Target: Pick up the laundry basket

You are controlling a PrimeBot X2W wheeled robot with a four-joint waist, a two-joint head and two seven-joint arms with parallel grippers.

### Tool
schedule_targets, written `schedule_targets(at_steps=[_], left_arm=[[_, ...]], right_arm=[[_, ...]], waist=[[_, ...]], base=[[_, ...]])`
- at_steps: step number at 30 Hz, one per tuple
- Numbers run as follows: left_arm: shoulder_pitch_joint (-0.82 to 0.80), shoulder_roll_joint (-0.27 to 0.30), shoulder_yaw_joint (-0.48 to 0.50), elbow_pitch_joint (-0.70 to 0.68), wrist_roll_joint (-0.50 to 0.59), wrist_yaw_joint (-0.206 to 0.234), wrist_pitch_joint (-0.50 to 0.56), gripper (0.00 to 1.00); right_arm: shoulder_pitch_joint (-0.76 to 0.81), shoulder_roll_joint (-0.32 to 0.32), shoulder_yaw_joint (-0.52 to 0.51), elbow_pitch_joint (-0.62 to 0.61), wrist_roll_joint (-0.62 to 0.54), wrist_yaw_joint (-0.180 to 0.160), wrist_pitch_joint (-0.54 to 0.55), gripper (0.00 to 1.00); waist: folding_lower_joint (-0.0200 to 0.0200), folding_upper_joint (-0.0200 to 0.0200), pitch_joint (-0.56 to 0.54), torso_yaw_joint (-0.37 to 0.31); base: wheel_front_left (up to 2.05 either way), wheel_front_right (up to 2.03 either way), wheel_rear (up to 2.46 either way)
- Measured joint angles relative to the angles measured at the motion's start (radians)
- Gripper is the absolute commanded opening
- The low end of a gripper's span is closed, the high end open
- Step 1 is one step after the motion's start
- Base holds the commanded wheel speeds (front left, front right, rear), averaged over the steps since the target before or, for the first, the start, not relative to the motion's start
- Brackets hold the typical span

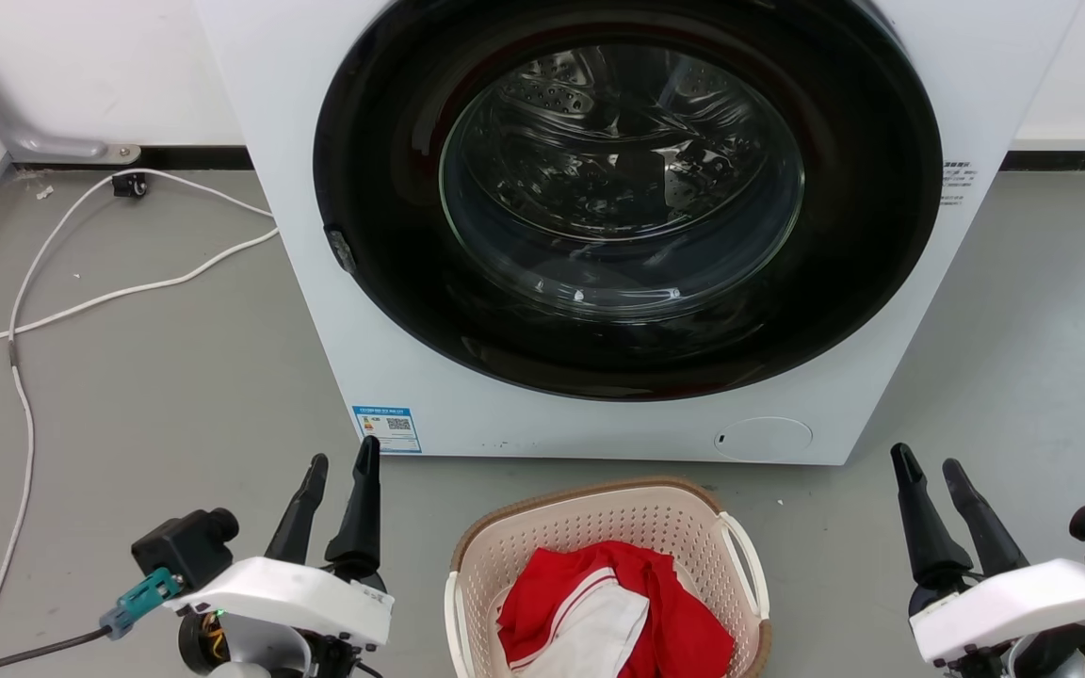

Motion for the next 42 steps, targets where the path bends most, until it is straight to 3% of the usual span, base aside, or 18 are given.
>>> schedule_targets(at_steps=[42], left_arm=[[-0.010,0.017,-0.090,0.019,0.425,0.018,-0.101,1.00]], right_arm=[[0.060,0.000,-0.019,-0.076,-0.416,0.000,0.016,1.00]], waist=[[0.0000,0.0000,-0.005,0.008]], base=[[0.00,0.00,0.00]])
